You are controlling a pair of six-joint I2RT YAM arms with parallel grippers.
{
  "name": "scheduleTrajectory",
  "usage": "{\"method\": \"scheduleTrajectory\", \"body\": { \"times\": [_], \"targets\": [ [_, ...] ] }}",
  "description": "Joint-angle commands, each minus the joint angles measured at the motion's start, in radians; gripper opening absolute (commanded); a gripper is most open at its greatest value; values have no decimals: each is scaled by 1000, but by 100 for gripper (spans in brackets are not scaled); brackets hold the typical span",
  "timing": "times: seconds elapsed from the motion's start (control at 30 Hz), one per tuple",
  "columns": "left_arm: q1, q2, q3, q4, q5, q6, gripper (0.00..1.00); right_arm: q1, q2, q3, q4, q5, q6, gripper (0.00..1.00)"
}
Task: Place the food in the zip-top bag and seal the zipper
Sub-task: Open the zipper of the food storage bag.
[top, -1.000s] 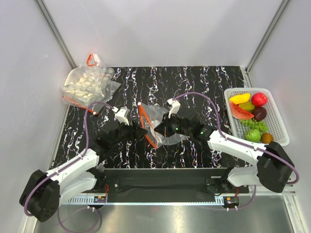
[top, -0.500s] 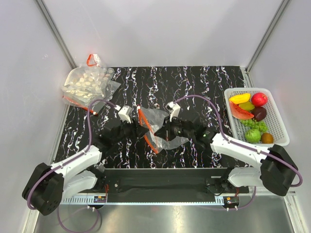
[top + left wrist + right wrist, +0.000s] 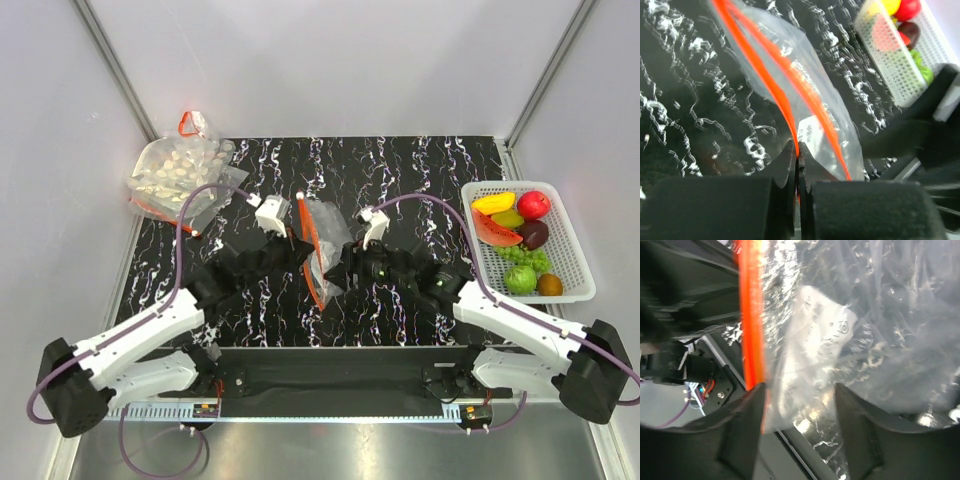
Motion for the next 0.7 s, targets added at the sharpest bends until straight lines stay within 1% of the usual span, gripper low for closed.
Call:
{"method": "scheduleTrajectory", "body": {
  "times": [0.0, 0.13, 0.27, 0.3, 0.43, 0.53, 0.57, 0.63, 0.67],
  "targets": [
    [-87, 7, 171, -205, -264, 90, 0, 4, -34, 105, -104, 70, -66, 67],
    [-141, 59, 295, -379, -355, 142, 0, 6, -30, 162, -125, 60, -89, 74],
    [-193, 128, 419, -494, -413, 162, 0, 6, -22, 187, -104, 60, -89, 79],
    [-220, 145, 435, -511, -452, 163, 0, 4, -14, 194, -102, 55, -89, 80],
    [-277, 234, 493, -595, -552, 165, 0, 6, -10, 193, -84, 63, -77, 81],
    [-285, 243, 501, -586, -534, 160, 0, 4, 7, 194, -90, 99, -78, 75],
    [-285, 242, 495, -580, -527, 160, 0, 4, 13, 194, -93, 106, -84, 69],
    [-285, 239, 493, -568, -507, 159, 0, 4, 35, 193, -95, 130, -88, 62],
    [-285, 239, 493, -569, -499, 159, 0, 4, 41, 193, -95, 138, -85, 54]
  ]
}}
